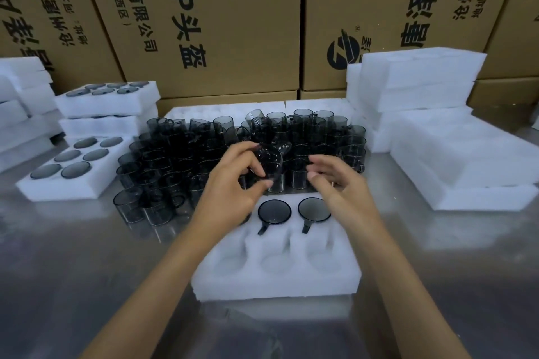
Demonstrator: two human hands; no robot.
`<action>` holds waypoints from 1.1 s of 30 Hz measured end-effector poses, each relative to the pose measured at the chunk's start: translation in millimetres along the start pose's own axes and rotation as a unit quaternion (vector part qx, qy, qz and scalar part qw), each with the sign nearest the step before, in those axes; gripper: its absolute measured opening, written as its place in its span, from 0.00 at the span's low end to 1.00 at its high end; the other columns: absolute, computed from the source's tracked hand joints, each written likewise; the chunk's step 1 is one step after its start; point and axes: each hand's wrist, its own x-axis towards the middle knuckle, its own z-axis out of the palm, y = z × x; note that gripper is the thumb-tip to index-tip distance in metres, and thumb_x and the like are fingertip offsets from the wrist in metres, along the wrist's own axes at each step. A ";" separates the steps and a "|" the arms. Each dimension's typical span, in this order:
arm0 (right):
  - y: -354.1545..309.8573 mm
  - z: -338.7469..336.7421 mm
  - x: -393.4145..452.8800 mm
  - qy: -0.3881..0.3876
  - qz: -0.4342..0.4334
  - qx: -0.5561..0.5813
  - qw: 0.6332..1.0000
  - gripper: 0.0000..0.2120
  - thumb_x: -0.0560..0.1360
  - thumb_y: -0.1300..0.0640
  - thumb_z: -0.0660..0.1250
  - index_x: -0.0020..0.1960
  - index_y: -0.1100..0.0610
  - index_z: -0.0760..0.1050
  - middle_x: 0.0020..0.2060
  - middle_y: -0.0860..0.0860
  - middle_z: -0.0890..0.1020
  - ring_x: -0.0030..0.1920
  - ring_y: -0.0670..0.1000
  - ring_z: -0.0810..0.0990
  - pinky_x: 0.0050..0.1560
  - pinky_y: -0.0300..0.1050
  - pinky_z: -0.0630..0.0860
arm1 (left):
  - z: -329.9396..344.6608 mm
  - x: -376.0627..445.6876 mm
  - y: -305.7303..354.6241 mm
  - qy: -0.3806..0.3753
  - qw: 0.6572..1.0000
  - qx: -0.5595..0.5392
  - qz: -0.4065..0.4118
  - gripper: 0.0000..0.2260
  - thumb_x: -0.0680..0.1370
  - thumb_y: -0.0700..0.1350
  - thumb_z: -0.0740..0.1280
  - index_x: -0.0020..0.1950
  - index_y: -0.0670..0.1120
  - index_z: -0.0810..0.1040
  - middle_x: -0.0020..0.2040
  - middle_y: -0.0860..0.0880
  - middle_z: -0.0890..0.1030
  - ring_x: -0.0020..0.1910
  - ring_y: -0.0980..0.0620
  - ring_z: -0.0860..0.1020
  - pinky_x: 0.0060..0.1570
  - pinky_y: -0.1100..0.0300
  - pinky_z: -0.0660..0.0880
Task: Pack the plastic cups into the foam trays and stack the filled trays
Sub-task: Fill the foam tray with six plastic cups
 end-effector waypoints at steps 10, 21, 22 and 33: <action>-35.2 24.3 -21.4 -0.118 -0.029 -0.022 0.992 0.21 0.78 0.60 0.70 0.68 0.44 0.74 0.60 0.44 0.79 0.54 0.42 0.82 0.59 0.35 0.76 | -14.4 -36.0 12.3 -0.015 1.000 -0.008 0.010 0.34 0.69 0.45 0.79 0.73 0.53 0.71 0.62 0.59 0.72 0.63 0.58 0.73 0.63 0.67 0.70; -42.6 34.7 -28.8 -0.158 0.033 0.030 0.986 0.12 0.79 0.56 0.68 0.62 0.49 0.79 0.40 0.48 0.86 0.41 0.44 0.83 0.46 0.34 0.77 | -38.2 -32.0 15.7 -0.076 0.988 -0.114 -0.076 0.26 0.60 0.63 0.80 0.53 0.58 0.77 0.50 0.56 0.79 0.48 0.55 0.79 0.45 0.65 0.76; -41.5 36.8 -29.4 -0.171 0.040 0.020 0.984 0.09 0.79 0.55 0.68 0.59 0.51 0.80 0.36 0.47 0.85 0.38 0.43 0.82 0.42 0.33 0.76 | -45.4 -29.8 13.6 -0.111 0.978 -0.141 -0.103 0.26 0.58 0.64 0.80 0.51 0.58 0.77 0.48 0.55 0.80 0.46 0.57 0.80 0.43 0.65 0.76; -27.0 57.7 -39.5 -0.233 0.024 -0.057 0.971 0.15 0.69 0.37 0.67 0.47 0.46 0.81 0.38 0.53 0.84 0.45 0.58 0.82 0.53 0.59 0.77 | -81.1 -30.3 -6.0 -0.330 0.913 -0.135 -0.201 0.28 0.54 0.62 0.84 0.47 0.56 0.77 0.49 0.42 0.82 0.46 0.48 0.80 0.52 0.39 0.77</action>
